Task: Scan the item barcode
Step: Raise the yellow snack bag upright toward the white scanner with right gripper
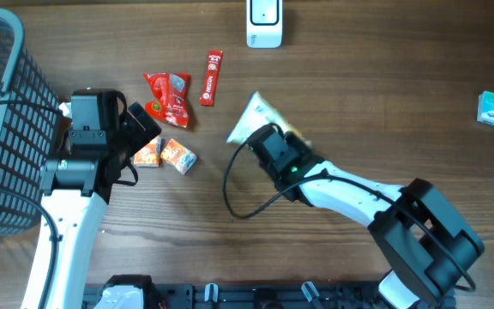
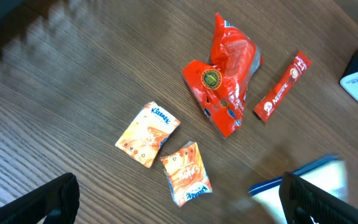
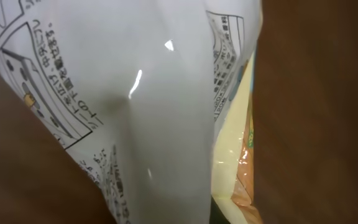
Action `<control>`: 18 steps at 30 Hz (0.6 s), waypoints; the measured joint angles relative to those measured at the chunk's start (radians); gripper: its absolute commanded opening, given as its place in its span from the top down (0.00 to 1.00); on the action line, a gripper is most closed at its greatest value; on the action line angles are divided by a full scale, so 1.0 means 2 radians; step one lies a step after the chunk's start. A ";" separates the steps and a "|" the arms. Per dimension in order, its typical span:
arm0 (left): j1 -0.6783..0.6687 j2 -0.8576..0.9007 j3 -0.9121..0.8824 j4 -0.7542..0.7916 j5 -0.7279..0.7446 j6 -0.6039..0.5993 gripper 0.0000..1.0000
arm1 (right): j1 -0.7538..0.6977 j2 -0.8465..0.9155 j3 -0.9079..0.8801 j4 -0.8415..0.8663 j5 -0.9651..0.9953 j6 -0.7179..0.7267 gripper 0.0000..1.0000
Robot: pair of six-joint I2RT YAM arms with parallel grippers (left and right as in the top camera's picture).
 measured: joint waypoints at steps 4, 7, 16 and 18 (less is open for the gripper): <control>0.000 0.000 0.000 0.000 0.002 0.000 0.00 | 0.004 0.000 -0.001 0.104 0.185 -0.036 0.96; 0.000 0.000 0.000 0.000 0.005 0.000 0.00 | 0.014 -0.001 -0.001 0.205 0.263 -0.104 0.96; 0.000 0.000 0.000 0.000 0.007 0.000 0.00 | 0.059 -0.003 -0.003 0.568 0.380 -0.367 0.96; 0.000 0.000 0.000 0.000 0.007 0.000 0.00 | 0.067 -0.005 -0.003 0.621 0.393 -0.417 0.96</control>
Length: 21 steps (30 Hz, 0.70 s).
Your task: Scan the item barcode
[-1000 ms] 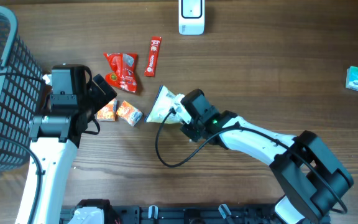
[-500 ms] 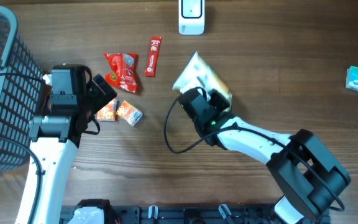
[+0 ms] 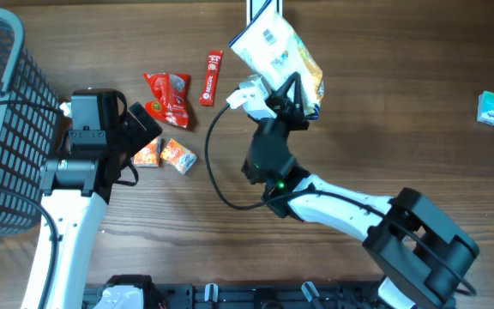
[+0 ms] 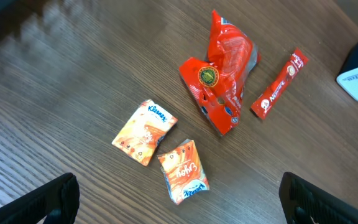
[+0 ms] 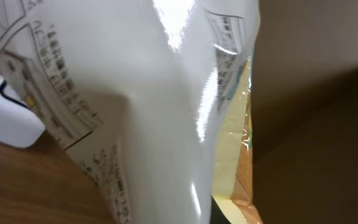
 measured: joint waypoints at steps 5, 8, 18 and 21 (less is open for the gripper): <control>0.000 0.000 0.000 0.000 0.000 0.000 0.00 | 0.008 -0.005 0.000 -0.049 0.017 -0.049 0.96; 0.000 0.000 0.000 0.000 0.000 0.000 0.00 | 0.008 -0.005 0.000 -0.117 0.021 -0.033 0.96; 0.000 0.000 0.000 0.000 0.000 0.000 0.00 | 0.008 -0.005 0.000 -0.166 0.021 0.040 0.96; 0.000 0.000 0.000 0.000 0.000 0.000 0.00 | 0.008 -0.005 0.000 -0.166 0.021 0.051 0.96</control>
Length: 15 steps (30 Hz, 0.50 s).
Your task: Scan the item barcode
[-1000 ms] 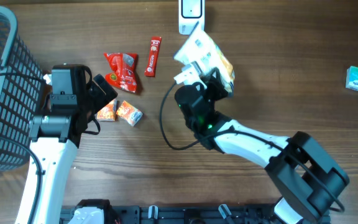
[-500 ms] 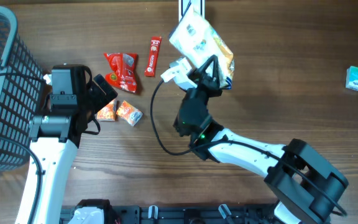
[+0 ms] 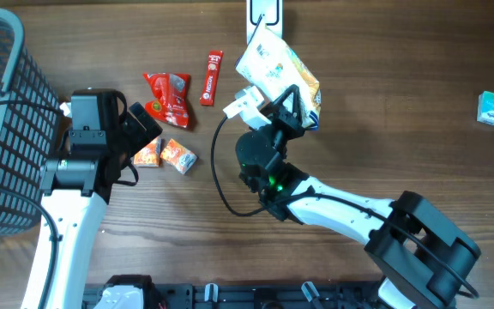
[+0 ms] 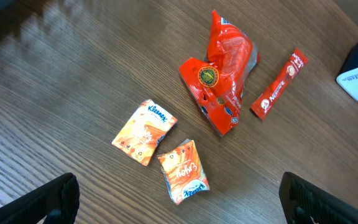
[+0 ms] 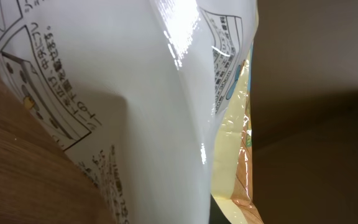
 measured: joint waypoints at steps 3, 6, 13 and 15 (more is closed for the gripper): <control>0.000 0.000 0.000 0.000 0.000 0.000 0.00 | 0.000 0.000 0.000 0.000 0.000 0.010 0.96; 0.000 0.000 0.000 0.000 0.000 0.000 0.00 | 0.000 0.000 0.000 0.000 0.000 0.021 0.96; 0.000 0.005 0.000 0.000 0.027 0.000 0.00 | 0.000 0.000 0.000 -0.010 -0.001 0.055 0.96; 0.000 0.012 0.000 0.000 0.033 0.000 0.00 | 0.000 0.000 0.000 -0.023 -0.001 0.070 0.96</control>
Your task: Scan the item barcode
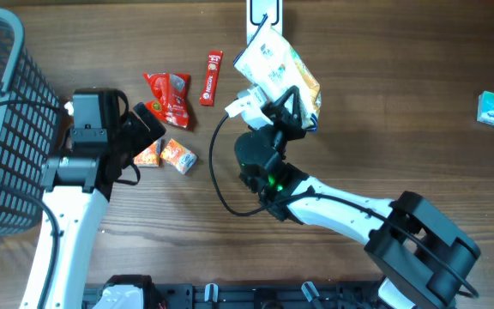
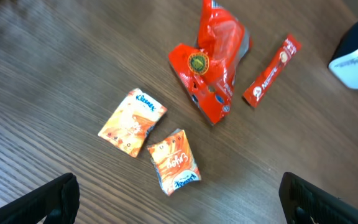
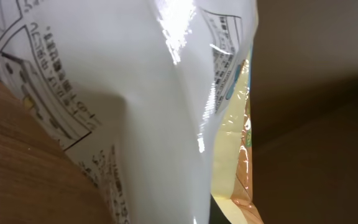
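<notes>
A white and yellow snack bag [image 1: 274, 64] hangs just below the white scanner [image 1: 262, 12] at the table's far edge, with my right gripper [image 1: 284, 103] shut on its lower end. In the right wrist view the bag [image 3: 135, 93] fills the frame with its printed white back, hiding the fingers. My left gripper [image 1: 147, 129] stands open at the left, above the small packs. In the left wrist view its fingers [image 2: 48, 199] are wide apart with nothing between them.
A red pouch [image 2: 211, 71], a red stick sachet [image 2: 271, 61] and two orange tissue packs [image 2: 132, 122] [image 2: 174, 162] lie below my left gripper. A dark mesh basket stands at the far left. A small teal pack [image 1: 490, 109] lies at the far right.
My left gripper has shifted slightly, so the packs sit a little higher and further left in its wrist view. The bag and my right gripper have hardly moved.
My right gripper was shut on the snack bag low over the middle of the table. Then it held the bag raised at the scanner, a barcode facing up. After that the bag sat slightly lower in front of the scanner, and it stays there now.
</notes>
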Action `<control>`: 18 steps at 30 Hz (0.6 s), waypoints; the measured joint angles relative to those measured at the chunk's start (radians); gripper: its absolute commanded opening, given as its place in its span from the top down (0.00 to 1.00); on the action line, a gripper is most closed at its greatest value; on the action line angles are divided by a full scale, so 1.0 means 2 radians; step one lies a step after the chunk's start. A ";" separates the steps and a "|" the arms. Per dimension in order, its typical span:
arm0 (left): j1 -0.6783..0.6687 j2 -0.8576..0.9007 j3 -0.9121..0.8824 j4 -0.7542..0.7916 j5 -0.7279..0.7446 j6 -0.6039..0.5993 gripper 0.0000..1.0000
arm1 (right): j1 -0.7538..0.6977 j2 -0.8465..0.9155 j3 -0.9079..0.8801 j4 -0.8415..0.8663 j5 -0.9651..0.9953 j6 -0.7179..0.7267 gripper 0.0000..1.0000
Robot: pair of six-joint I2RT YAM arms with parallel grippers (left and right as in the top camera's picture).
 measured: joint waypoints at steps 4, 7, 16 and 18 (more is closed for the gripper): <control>0.000 0.018 0.000 0.000 0.015 0.000 0.00 | 0.000 0.000 0.000 -0.013 0.000 0.028 0.96; 0.000 0.025 0.000 0.000 0.022 0.000 0.00 | 0.000 0.000 0.000 -0.014 0.000 0.044 0.96; 0.000 0.034 0.000 0.006 0.060 0.000 0.00 | 0.005 0.000 0.000 -0.076 -0.009 0.116 0.96; 0.000 0.040 0.000 0.007 0.071 0.000 0.00 | 0.009 -0.002 0.002 -0.138 -0.025 0.148 0.96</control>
